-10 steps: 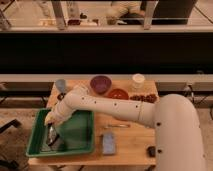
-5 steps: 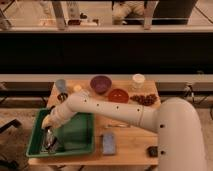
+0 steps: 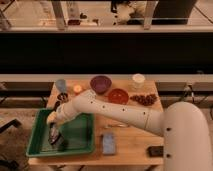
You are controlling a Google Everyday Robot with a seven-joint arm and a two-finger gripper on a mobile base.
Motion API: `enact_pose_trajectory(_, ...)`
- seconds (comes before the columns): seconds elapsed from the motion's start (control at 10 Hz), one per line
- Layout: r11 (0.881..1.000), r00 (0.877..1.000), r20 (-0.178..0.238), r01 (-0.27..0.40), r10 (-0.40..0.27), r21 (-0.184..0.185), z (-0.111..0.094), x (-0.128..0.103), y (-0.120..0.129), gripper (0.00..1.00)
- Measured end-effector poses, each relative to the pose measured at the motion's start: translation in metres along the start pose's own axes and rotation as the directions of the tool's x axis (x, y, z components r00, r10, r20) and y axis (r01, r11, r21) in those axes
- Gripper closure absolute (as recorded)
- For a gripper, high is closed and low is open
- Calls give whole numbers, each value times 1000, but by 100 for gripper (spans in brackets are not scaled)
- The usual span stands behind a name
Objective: Wipe tray with brush
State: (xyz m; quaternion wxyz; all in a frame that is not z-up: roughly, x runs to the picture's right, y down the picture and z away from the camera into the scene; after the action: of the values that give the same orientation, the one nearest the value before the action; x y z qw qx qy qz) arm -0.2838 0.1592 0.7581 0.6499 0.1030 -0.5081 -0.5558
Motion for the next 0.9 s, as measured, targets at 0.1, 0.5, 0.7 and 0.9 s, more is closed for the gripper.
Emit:
enact_pose_trajectory(0.1,1000,1000,-15,0,0,-4,-1,2,4,98)
enact_pose_trajectory(0.5,1000,998,-59,-14,12,-25,-12,-3,34,98)
enact_pose_trajectory(0.7,999,996,-85,-16,13,-41,-18,-5,44,98)
enact_pose_trajectory(0.9,998,993,-114,-14,7,-57,-22,-5,49,98)
